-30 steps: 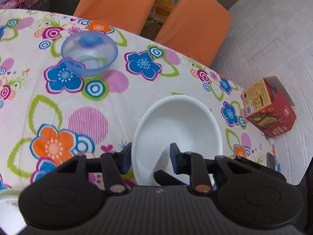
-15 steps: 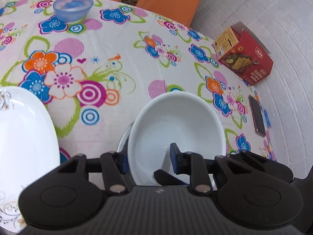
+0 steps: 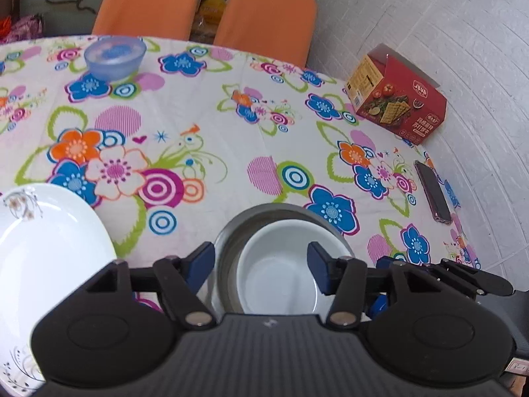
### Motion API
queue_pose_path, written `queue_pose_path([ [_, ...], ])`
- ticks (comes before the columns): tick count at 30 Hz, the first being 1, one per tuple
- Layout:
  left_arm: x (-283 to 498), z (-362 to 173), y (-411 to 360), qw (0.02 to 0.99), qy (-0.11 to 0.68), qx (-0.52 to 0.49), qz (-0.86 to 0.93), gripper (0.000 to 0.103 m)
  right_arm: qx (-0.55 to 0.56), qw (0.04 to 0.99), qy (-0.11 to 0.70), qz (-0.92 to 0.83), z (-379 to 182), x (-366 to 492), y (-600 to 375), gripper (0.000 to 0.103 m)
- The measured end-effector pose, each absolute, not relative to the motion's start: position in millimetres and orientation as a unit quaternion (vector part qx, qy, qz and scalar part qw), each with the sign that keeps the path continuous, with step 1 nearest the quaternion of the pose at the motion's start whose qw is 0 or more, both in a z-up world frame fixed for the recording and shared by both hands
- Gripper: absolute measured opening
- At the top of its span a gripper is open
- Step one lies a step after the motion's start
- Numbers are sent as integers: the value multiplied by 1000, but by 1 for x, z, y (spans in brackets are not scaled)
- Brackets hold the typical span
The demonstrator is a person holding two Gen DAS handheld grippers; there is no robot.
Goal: Organize plates and bowls
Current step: 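Lower the white bowl into the steel bowl and open the left tool, then reach the left tool to the clear blue bowl and grasp its rim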
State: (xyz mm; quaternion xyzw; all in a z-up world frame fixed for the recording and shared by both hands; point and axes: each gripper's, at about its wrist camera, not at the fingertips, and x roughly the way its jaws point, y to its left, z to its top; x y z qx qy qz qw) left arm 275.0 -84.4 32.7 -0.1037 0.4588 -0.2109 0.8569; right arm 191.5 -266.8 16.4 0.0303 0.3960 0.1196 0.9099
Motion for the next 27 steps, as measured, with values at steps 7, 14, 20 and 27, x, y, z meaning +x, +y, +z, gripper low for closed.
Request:
queue_pose_path([
  [7,263,40,-75,886,417,-59,-193,57,52,909,387,145,8,186,-257,46],
  [14,278,54,-47,900,394,-64,-173,61,62,902,395,165,19,214,-245,47],
  [20,302,62,-22,911,379,-58,-152,65,91,897,408,142,32,254,-236,48],
  [27,340,59,11,921,371,-44,-109,78,95,893,410,160,44,315,-214,48],
])
